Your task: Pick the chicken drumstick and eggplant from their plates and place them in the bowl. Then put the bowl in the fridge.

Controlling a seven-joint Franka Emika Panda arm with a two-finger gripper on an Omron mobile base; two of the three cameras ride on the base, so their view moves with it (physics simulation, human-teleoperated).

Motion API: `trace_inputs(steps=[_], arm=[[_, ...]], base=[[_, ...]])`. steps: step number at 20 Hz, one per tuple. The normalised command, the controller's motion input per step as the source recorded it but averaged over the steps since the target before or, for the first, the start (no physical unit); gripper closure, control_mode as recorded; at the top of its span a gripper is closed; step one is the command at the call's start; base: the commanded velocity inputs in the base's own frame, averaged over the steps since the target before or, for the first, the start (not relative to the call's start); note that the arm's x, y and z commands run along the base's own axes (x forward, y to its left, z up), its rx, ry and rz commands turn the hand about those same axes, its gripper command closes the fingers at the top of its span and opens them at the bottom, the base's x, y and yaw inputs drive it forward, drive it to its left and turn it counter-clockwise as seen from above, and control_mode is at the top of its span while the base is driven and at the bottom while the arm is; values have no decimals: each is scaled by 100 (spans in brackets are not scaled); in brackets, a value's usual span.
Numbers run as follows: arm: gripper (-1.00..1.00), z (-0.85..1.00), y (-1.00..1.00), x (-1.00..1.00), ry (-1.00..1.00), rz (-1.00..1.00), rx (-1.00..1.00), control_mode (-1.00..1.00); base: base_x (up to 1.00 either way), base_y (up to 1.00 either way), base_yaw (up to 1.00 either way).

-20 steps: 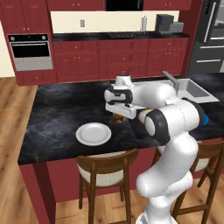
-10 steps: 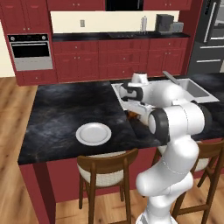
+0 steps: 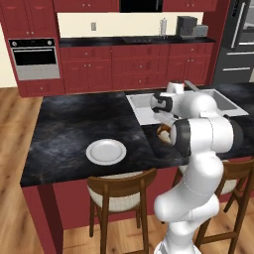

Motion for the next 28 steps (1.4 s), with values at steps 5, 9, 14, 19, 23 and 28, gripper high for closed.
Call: trace_inputs(steps=[5,9,14,19,23,28], arm=[[100,-4,-57,11,0,-14,-6,-100],[100,-18,-50,14,0,-14,-12,-100],[100,-28,-40,14,0,-13,-13,-100],[100,-29,-18,4,0,-13,-3,-100],[100,-18,-12,17,0,-10,6,-100],[100,-14,-7,20,0,-4,10,-100]], base=[[0,0,0],[0,0,0],[0,0,0],[0,0,0],[0,0,0],[0,0,0]])
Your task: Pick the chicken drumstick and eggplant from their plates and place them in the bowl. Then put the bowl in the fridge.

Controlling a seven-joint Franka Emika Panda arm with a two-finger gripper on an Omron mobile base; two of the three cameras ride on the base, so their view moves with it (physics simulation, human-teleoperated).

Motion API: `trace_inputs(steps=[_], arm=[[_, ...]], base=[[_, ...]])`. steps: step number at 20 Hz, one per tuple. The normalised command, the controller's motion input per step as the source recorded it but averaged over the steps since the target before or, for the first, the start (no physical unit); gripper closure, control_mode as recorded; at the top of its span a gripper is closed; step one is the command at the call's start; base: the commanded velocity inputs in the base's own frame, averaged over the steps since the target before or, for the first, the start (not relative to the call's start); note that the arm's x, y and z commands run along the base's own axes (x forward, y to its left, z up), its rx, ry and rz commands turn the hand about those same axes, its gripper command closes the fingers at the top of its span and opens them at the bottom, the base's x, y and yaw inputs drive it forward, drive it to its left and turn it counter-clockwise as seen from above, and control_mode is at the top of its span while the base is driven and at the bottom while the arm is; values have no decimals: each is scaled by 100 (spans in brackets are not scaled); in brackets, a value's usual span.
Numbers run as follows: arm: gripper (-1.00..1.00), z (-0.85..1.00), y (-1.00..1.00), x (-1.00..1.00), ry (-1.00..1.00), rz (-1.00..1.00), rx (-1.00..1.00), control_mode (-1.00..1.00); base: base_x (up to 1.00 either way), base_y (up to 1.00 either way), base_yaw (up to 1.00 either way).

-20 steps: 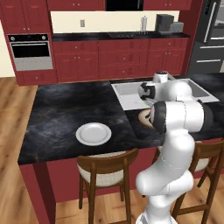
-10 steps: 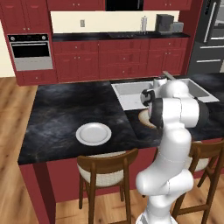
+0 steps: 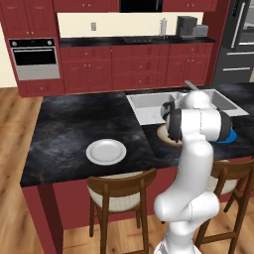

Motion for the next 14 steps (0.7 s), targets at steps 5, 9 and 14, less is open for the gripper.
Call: trace_inputs(steps=[5,9,14], arm=[[100,-23,-7,13,0,0,12,-100],[100,-27,-5,7,0,0,8,-100],[100,-15,-1,22,0,0,4,-100]], base=[[0,0,0],[0,0,0],[0,0,0]])
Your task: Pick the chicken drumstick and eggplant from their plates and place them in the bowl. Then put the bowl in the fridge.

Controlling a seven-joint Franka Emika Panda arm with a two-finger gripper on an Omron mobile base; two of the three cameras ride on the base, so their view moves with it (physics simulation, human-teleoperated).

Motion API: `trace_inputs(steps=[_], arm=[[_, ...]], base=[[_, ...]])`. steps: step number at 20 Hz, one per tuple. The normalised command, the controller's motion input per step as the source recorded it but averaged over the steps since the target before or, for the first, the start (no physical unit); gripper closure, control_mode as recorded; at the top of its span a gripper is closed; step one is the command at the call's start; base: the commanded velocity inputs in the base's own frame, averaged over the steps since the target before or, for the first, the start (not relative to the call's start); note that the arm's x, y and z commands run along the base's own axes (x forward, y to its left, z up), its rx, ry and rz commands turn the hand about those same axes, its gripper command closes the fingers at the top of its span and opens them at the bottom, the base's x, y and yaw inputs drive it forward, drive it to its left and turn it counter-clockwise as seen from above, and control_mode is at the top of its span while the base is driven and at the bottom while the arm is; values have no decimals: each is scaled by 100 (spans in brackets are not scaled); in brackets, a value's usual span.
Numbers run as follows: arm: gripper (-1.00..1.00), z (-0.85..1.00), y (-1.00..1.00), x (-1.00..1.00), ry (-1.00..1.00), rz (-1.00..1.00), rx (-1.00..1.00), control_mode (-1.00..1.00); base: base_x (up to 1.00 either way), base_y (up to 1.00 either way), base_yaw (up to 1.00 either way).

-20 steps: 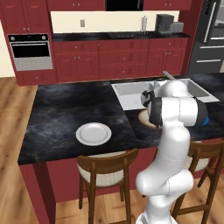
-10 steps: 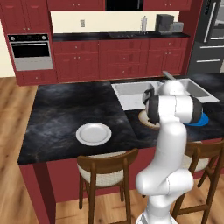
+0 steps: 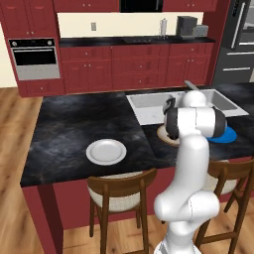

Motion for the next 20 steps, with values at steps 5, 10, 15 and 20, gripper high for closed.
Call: trace_inputs(steps=[5,10,15,20], arm=[[-100,-17,0,11,0,0,1,-100],[-100,-18,-6,0,-4,0,0,-100],[-100,-13,-5,-15,-13,0,0,-100],[-100,0,0,-4,-21,0,0,-100]], base=[[0,0,0],[0,0,0],[0,0,0],[0,0,0]])
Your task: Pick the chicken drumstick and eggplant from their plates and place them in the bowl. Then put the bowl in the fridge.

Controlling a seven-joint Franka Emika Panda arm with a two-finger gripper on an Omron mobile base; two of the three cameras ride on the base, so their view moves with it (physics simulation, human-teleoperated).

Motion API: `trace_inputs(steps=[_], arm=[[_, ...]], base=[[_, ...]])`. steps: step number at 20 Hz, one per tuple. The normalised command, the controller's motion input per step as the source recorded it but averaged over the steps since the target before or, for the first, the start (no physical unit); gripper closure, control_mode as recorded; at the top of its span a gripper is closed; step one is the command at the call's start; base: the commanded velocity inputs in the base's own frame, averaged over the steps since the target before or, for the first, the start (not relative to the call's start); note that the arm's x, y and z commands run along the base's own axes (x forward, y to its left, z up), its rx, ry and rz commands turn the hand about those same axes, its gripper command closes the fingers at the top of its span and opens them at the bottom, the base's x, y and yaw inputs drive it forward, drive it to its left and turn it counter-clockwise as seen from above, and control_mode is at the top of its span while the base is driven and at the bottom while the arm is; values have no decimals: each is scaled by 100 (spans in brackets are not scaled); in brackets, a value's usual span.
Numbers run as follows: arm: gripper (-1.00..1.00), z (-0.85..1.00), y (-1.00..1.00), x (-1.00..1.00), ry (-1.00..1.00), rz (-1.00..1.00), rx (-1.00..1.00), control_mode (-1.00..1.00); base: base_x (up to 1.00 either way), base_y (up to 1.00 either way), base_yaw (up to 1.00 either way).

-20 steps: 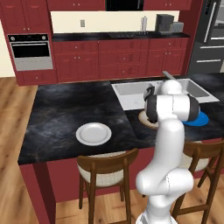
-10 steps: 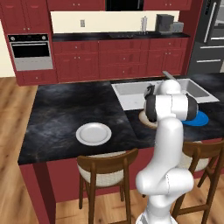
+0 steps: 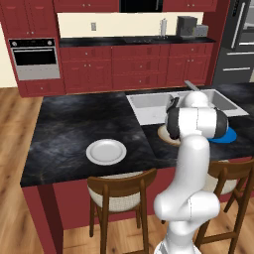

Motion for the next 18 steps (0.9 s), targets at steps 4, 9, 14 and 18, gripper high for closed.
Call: trace_inputs(steps=[4,9,14,18], arm=[[-100,22,0,0,-25,0,0,-100],[-100,33,0,-8,-15,3,0,-100],[-100,31,0,-40,-5,18,-5,-100],[-100,29,-3,-42,-2,30,-10,-100]], base=[[0,0,0],[0,0,0],[0,0,0],[0,0,0]])
